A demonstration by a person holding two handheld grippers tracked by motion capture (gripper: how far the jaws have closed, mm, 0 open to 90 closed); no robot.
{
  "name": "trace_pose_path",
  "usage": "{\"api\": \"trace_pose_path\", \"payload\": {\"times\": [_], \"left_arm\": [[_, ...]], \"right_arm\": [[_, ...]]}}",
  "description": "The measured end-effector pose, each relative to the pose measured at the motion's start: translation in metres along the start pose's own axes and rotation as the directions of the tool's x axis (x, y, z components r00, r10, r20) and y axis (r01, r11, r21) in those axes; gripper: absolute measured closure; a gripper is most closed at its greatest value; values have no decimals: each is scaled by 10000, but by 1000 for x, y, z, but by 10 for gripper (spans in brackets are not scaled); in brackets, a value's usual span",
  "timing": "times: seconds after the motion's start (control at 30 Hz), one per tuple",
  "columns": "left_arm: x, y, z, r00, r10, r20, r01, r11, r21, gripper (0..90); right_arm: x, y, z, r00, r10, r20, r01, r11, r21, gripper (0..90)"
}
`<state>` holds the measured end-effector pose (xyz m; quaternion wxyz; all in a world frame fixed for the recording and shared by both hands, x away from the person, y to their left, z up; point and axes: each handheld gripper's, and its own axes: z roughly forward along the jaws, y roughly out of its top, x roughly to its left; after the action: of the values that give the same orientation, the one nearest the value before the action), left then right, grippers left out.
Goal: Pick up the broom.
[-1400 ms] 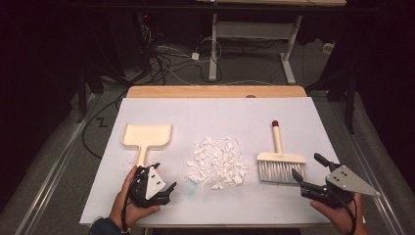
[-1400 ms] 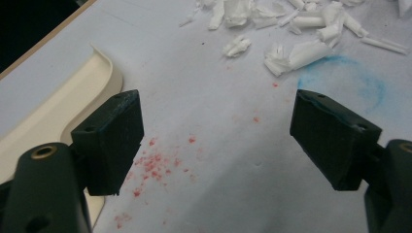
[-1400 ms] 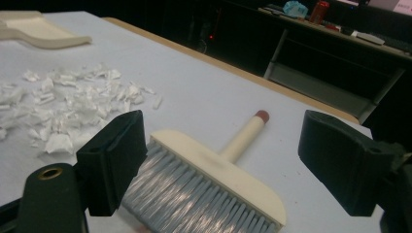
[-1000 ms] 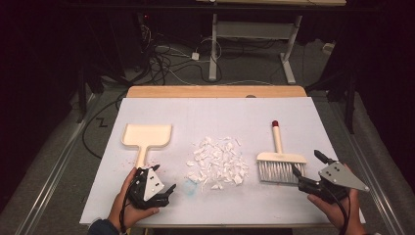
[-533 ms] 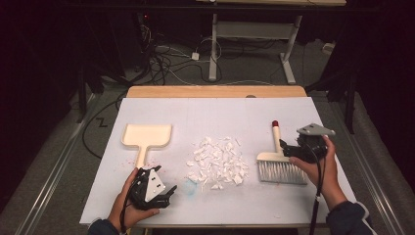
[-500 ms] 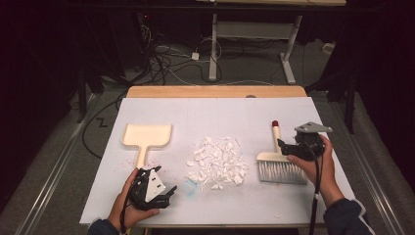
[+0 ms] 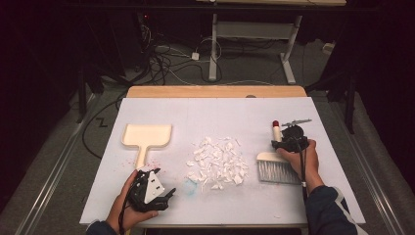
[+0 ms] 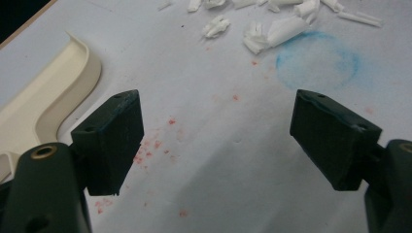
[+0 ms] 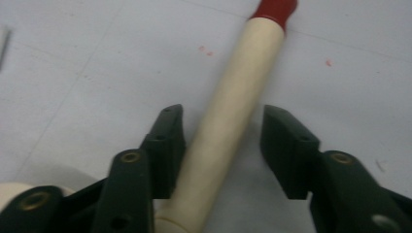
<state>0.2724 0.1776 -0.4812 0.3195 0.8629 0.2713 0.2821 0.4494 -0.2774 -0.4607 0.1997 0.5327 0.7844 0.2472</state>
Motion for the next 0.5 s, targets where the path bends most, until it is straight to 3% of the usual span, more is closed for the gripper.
{"api": "trace_pose_path", "payload": {"times": [0.13, 0.2, 0.5], "left_arm": [[-2, 1, 1, 9999, 109, -1, -109, 9999, 58, 188], [-3, 2, 2, 9999, 139, 32, -139, 9999, 73, 188], [-2, 1, 1, 9999, 104, 12, -104, 9999, 24, 189]], "right_arm": [[6, 1, -1, 9995, -279, 114, 278, 9996, 48, 653], [7, 0, -1, 9990, -445, -96, 445, 9990, -19, 708], [4, -1, -3, 9968, -743, -310, 742, 9972, -57, 712]]}}
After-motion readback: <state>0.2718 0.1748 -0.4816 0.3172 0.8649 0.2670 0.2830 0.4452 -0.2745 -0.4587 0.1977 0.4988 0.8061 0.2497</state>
